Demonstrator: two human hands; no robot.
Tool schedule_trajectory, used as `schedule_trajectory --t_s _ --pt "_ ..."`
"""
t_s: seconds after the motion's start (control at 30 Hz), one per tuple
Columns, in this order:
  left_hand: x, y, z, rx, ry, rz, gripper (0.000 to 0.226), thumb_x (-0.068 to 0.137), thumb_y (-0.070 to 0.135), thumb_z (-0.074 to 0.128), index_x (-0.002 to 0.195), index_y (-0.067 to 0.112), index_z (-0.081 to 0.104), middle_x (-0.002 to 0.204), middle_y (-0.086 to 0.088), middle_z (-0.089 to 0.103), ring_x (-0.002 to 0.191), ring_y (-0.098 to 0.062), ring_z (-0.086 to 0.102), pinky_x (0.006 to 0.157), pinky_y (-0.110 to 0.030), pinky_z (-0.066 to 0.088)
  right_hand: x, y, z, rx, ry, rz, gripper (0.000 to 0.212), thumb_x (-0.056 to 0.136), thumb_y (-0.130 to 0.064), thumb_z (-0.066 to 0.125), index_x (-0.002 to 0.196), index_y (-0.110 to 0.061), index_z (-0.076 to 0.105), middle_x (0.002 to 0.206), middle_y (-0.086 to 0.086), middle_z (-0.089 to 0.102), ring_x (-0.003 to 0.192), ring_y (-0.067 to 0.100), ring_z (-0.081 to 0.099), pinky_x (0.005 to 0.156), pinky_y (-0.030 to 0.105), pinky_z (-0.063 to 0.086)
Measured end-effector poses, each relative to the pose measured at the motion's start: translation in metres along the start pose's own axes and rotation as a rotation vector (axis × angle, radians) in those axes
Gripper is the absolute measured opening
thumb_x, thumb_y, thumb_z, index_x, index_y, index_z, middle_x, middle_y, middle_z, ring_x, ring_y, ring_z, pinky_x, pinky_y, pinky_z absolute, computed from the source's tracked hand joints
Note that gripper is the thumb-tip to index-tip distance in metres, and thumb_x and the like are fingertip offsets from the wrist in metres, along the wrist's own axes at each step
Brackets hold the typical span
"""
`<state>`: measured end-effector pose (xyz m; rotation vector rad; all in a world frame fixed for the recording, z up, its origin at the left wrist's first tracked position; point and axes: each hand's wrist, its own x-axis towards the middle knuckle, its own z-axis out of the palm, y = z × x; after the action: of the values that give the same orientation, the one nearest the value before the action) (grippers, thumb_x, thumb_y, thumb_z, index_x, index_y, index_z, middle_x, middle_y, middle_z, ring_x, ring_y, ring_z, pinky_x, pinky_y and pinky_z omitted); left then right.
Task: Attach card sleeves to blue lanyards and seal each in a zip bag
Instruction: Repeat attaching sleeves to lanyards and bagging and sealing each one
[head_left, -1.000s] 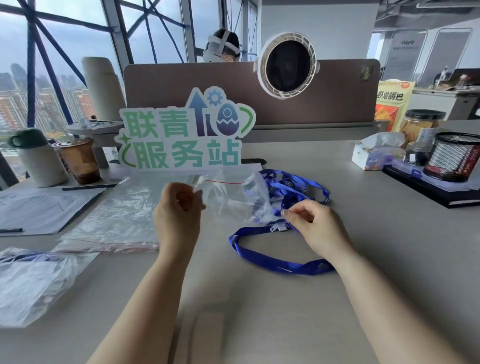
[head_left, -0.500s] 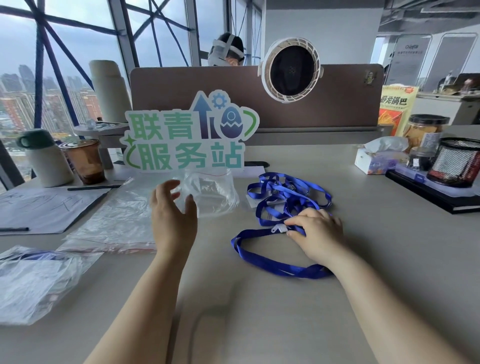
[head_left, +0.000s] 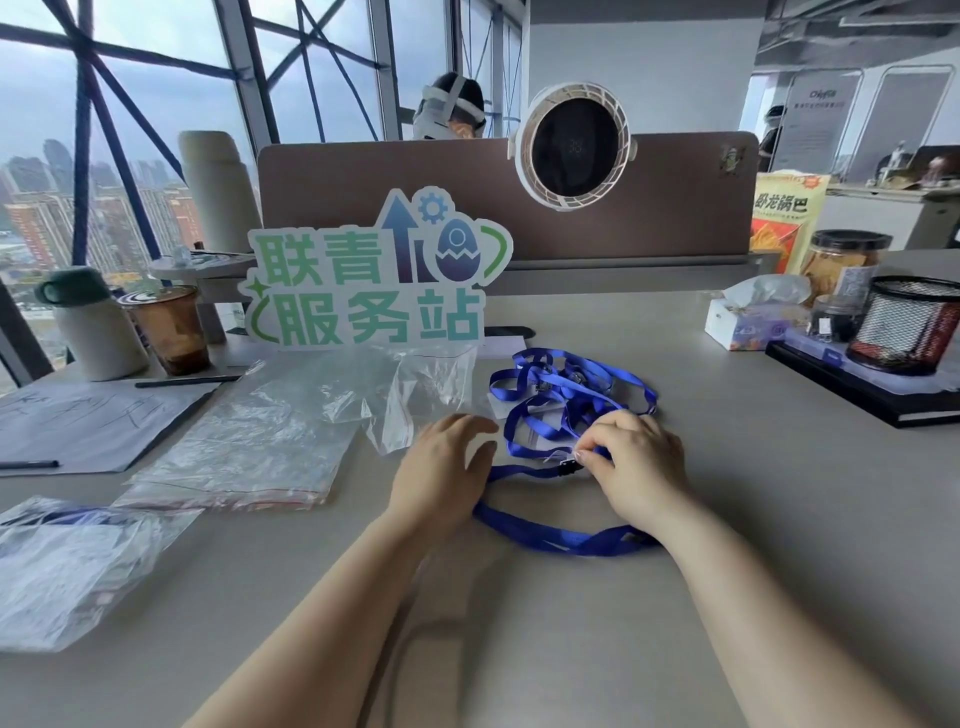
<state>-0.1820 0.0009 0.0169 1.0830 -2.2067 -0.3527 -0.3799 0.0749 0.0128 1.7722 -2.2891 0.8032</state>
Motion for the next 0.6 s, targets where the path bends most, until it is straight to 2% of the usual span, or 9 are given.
schedule_trajectory --t_s 0.2,0.33,0.4,0.5,0.53,0.6 --pt "0.01 -0.008 0.016 0.177 -0.225 -0.016 0.041 0.099 0.04 0.035 0.135 0.026 0.047 0.147 0.009 0.04 0.134 -0.019 0.036 0.11 -0.033 0.029 -0.001 -0.001 0.002 -0.003 -0.019 -0.008 0.014 0.091 -0.034 0.055 0.095 -0.029 0.067 0.113 -0.011 0.054 0.111 0.015 0.043 0.08 0.022 0.018" --pt "0.022 -0.007 0.02 0.164 -0.338 -0.09 0.053 0.099 0.045 0.026 0.147 0.023 0.027 0.157 0.006 0.018 0.144 -0.017 0.016 0.117 -0.032 0.014 -0.001 -0.002 0.005 -0.018 -0.044 -0.024 0.021 0.091 -0.041 0.054 0.106 -0.035 0.066 0.115 -0.014 0.053 0.114 0.012 0.041 0.082 0.022 0.016" --pt "0.03 -0.005 0.023 0.151 -0.39 -0.122 0.06 0.098 0.052 0.02 0.149 0.021 0.02 0.159 0.004 0.012 0.146 -0.016 0.01 0.118 -0.033 0.01 -0.001 -0.004 0.006 -0.026 -0.073 -0.042 0.024 0.09 -0.043 0.055 0.109 -0.037 0.065 0.117 -0.014 0.051 0.115 0.012 0.041 0.089 0.024 0.02" --pt "0.029 -0.001 0.03 0.224 -0.422 -0.118 0.068 0.094 0.062 0.014 0.148 0.022 0.024 0.157 0.003 0.019 0.145 -0.016 0.011 0.118 -0.033 0.009 0.0 -0.005 0.006 -0.037 -0.105 -0.068 0.022 0.087 -0.044 0.058 0.106 -0.038 0.066 0.118 -0.015 0.051 0.115 0.011 0.041 0.093 0.025 0.024" --pt "0.028 0.0 0.03 0.235 -0.401 -0.111 0.068 0.093 0.063 0.013 0.145 0.023 0.032 0.154 0.002 0.027 0.144 -0.017 0.017 0.117 -0.033 0.013 0.0 -0.004 0.006 -0.034 -0.096 -0.068 0.02 0.086 -0.045 0.059 0.104 -0.038 0.066 0.118 -0.015 0.05 0.114 0.011 0.041 0.091 0.024 0.023" --pt "0.025 0.002 0.025 0.21 -0.336 -0.107 0.066 0.091 0.064 0.013 0.124 0.025 0.054 0.138 -0.001 0.049 0.133 -0.02 0.036 0.108 -0.033 0.028 0.001 -0.004 0.005 -0.033 -0.074 -0.056 0.018 0.086 -0.046 0.059 0.1 -0.036 0.063 0.117 -0.016 0.05 0.114 0.011 0.041 0.091 0.026 0.024"
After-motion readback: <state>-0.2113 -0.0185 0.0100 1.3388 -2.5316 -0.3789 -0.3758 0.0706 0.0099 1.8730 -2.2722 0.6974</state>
